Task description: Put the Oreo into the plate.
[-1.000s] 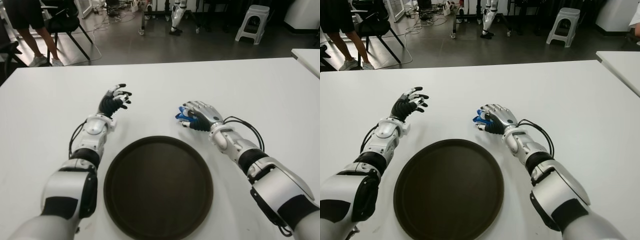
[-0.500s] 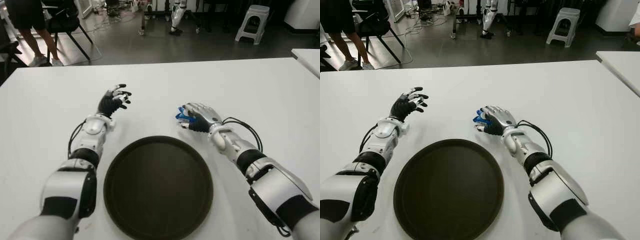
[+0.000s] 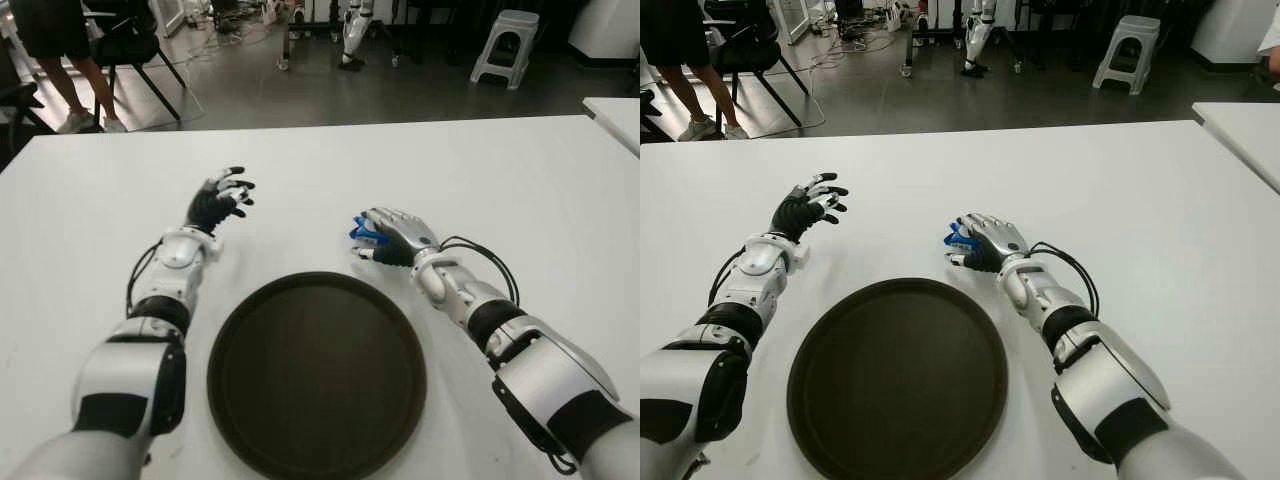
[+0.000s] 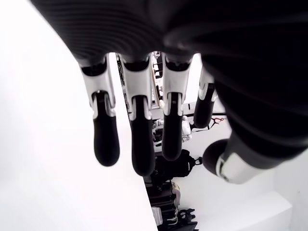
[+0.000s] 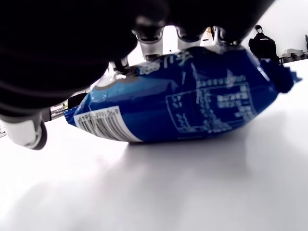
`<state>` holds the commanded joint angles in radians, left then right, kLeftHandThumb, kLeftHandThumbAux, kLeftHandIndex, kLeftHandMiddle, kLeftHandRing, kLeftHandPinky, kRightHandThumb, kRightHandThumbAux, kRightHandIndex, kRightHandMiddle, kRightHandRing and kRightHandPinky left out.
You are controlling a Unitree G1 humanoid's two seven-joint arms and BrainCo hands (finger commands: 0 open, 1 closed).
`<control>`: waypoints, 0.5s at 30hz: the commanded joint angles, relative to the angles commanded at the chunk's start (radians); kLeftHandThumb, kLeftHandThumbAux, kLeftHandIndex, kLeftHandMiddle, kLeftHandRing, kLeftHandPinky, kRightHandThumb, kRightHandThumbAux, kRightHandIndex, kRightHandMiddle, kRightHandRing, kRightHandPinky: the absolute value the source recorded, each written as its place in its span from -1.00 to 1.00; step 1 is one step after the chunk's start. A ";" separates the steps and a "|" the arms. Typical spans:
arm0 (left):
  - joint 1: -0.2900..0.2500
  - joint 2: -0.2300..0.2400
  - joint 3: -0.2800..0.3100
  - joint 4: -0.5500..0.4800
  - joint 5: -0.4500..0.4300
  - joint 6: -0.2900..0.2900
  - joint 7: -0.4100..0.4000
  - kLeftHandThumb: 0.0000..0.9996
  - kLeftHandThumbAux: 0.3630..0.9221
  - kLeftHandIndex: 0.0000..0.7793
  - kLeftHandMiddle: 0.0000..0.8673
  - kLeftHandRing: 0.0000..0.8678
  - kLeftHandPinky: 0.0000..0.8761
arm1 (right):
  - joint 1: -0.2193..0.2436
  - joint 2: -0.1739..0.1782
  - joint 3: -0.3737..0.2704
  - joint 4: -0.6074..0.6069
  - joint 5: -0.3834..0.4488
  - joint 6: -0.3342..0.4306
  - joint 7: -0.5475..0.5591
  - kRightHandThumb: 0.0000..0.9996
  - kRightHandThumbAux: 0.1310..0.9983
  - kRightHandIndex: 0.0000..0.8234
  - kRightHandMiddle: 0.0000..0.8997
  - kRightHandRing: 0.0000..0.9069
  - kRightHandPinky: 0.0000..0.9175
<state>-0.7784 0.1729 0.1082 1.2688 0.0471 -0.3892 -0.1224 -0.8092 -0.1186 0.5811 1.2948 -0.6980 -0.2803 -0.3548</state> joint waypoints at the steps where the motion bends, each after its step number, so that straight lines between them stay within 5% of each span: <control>1: 0.000 0.000 0.000 0.000 0.000 0.001 0.001 -0.51 0.10 -0.50 -0.25 -0.07 0.06 | 0.000 0.000 -0.001 0.000 0.001 0.001 0.001 -0.34 -0.52 -1.00 -0.90 -0.75 -0.56; 15: 0.002 0.001 0.001 -0.002 -0.002 -0.008 0.001 -0.55 0.09 -0.53 -0.28 -0.11 0.00 | -0.003 -0.004 0.001 -0.003 -0.003 0.005 0.001 -0.33 -0.53 -1.00 -0.86 -0.75 -0.61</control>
<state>-0.7763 0.1735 0.1092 1.2671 0.0454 -0.3973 -0.1215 -0.8123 -0.1226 0.5825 1.2919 -0.7007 -0.2754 -0.3540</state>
